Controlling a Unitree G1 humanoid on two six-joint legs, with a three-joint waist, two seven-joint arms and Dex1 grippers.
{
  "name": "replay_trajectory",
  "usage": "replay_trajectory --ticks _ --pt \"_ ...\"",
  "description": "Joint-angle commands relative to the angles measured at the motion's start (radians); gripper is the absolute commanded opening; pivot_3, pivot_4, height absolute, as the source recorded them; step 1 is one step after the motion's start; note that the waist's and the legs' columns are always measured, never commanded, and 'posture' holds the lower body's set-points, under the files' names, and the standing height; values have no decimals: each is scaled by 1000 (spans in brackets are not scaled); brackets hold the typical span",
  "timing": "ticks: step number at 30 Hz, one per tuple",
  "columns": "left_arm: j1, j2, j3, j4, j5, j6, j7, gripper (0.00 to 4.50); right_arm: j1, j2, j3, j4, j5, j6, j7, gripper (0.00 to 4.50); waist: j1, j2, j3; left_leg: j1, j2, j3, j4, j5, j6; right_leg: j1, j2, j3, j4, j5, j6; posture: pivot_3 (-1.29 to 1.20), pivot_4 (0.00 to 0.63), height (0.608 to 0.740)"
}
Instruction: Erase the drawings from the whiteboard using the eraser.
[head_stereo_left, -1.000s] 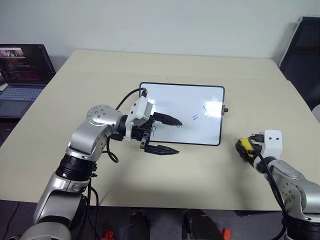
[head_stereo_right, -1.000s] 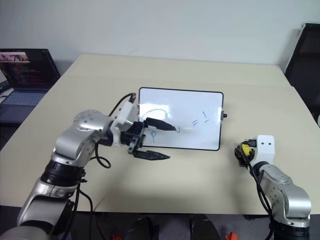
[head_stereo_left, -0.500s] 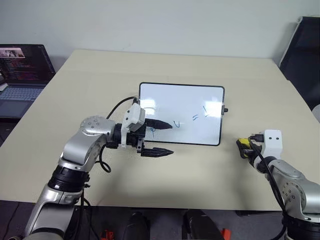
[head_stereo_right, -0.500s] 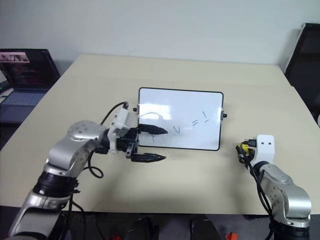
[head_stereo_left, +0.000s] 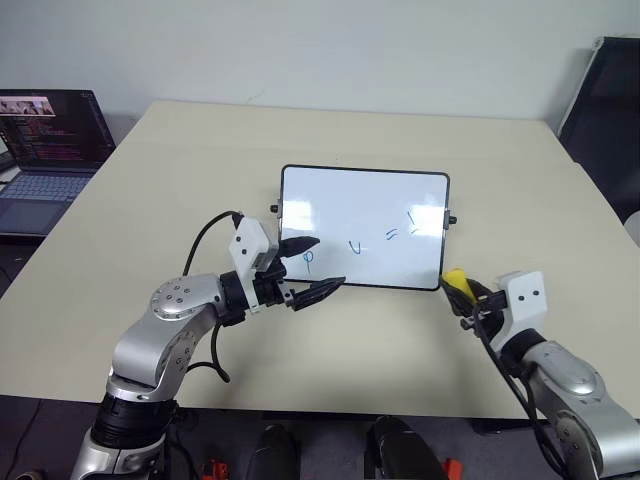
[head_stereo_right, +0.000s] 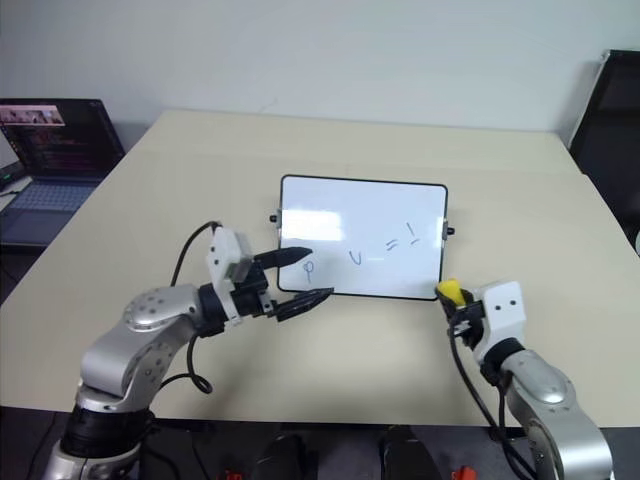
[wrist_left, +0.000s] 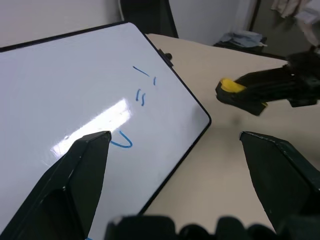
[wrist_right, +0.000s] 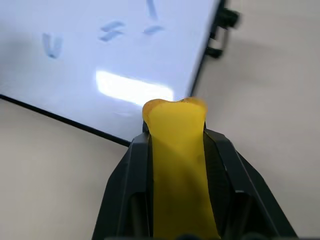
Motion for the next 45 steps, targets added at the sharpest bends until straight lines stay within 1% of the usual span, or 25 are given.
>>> replay_trajectory --ticks 1,9,13,16,17,21,26,30,33,35,36,39,42,45 --pt "-23 -22 0 -57 -2 6 49 4500 -54 19 16 -30 -7 -90 16 1049 -1 0 0 0 0 0 0 0 0 0 0 0 0 0 0 0 150 740" --pt "-43 2 -27 -84 -11 37 41 4500 -212 -4 78 77 -77 -141 45 1049 0 0 0 0 0 0 -1 0 0 0 0 0 0 0 0 0 150 740" --pt "-97 6 -34 -61 1 46 45 4500 -350 -5 124 195 -150 -153 33 1049 -1 0 0 0 -1 0 0 0 0 0 0 0 0 1 1 0 150 740" --pt "-110 9 -36 -43 9 35 37 4500 -448 -1 161 298 -211 -172 27 1049 -3 0 0 0 -1 0 0 0 0 0 0 0 0 2 2 0 150 740" --pt "-111 10 -35 -39 8 32 33 4500 -478 7 166 332 -226 -178 21 1048 -2 0 0 0 -1 0 0 0 0 0 0 0 0 3 5 0 150 740" --pt "-120 15 -32 -15 11 18 16 4500 -557 23 185 460 -292 -211 -7 1048 -1 0 0 0 -1 -1 -2 0 0 0 0 0 0 4 7 0 150 740" --pt "-124 21 -28 8 17 3 -1 4500 -571 9 219 514 -362 -153 -8 1048 0 0 0 0 -1 -1 -3 0 1 0 0 0 -1 5 5 0 150 740" --pt "-127 22 -28 2 14 9 -3 4500 -511 -27 223 451 -362 -19 37 1033 1 -1 0 0 -1 -1 -1 0 0 0 0 0 0 4 7 0 150 740" --pt "-126 22 -28 -3 15 12 -3 4500 -465 -43 215 405 -347 46 61 1027 0 -1 -1 0 -1 -2 1 1 1 1 0 0 0 5 8 0 150 740" --pt "-127 23 -29 -4 16 14 -3 4500 -434 -47 208 379 -337 82 72 1018 1 -2 -1 0 -1 -2 2 1 1 2 0 0 0 5 7 0 150 740" --pt "-128 23 -29 -4 16 15 -3 4500 -425 -47 207 368 -332 98 76 1018 0 -2 -1 0 -1 -2 3 1 1 2 0 0 0 4 4 0 150 740" --pt "-125 26 -26 -5 15 16 -3 4500 -415 -41 208 348 -321 128 92 1017 -2 -2 -1 0 -2 -2 7 1 2 4 0 0 0 5 3 0 150 740" --pt "-120 29 -23 -5 14 18 -5 4500 -438 -35 218 358 -331 119 92 1017 -5 -2 -1 1 -2 -3 11 2 2 5 0 1 0 6 3 0 150 740" --pt "-110 33 -22 -13 8 23 -6 4500 -535 -25 214 439 -366 65 58 1017 -10 -2 -1 1 -3 -3 12 3 4 5 -1 2 0 8 3 0 150 740"
